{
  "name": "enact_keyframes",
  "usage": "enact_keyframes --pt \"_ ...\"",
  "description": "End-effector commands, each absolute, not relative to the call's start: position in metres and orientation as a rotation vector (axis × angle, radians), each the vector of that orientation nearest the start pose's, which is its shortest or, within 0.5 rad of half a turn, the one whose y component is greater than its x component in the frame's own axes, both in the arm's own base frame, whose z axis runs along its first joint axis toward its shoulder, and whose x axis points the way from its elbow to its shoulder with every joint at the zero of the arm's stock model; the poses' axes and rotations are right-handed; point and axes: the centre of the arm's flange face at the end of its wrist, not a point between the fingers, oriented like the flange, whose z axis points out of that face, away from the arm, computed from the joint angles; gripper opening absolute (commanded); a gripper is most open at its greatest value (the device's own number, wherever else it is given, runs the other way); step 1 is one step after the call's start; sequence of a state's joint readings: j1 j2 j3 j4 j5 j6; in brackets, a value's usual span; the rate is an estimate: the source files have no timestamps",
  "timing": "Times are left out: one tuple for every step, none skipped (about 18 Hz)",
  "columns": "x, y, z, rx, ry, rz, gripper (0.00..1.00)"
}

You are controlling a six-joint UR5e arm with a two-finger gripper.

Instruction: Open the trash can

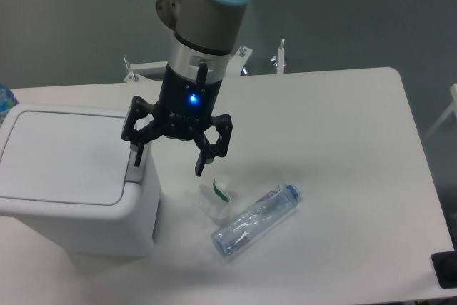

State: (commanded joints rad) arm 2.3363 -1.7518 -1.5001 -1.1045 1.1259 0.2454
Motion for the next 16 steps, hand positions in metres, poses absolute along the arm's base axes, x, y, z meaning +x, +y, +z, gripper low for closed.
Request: enact_keyframes --pt "-0.2829 0.5475 0.4851 -2.553 -0.571 -0.281 1.0" --pt "-0.284 0.5474 0.484 -2.558 -0.572 -0.27 1.0" --pt "-0.2845 0.5477 0.483 -2.56 -0.573 -0.269 1.0" --pt "-0.2853 0.5486 0.486 -2.556 -0.571 -0.265 1.0" --pt "-0.286 0.5491 0.4867 -2.555 -0.571 -0.262 1.0" --pt "-0.2859 0.5492 0.4869 -2.554 -0.569 -0.263 1.0" --pt "-0.2858 0.5489 0.4853 -2.557 -0.569 -0.263 1.0" --pt "-0.2858 0.5489 0.4853 -2.557 -0.569 -0.263 1.0" --pt "-0.2854 0.5498 0.4846 -2.557 -0.567 -0.263 1.0" --pt "-0.2857 0.5501 0.4835 -2.56 -0.567 -0.265 1.0" --pt "-0.286 0.5504 0.482 -2.561 -0.567 -0.266 1.0" --pt "-0.2858 0.5502 0.481 -2.563 -0.569 -0.268 1.0" --pt "-0.2853 0.5496 0.4803 -2.564 -0.571 -0.27 1.0" --pt "-0.2853 0.5496 0.4803 -2.564 -0.572 -0.27 1.0" --pt "-0.2852 0.5496 0.4801 -2.565 -0.572 -0.271 1.0" --pt "-0.2844 0.5488 0.4811 -2.564 -0.572 -0.27 1.0"
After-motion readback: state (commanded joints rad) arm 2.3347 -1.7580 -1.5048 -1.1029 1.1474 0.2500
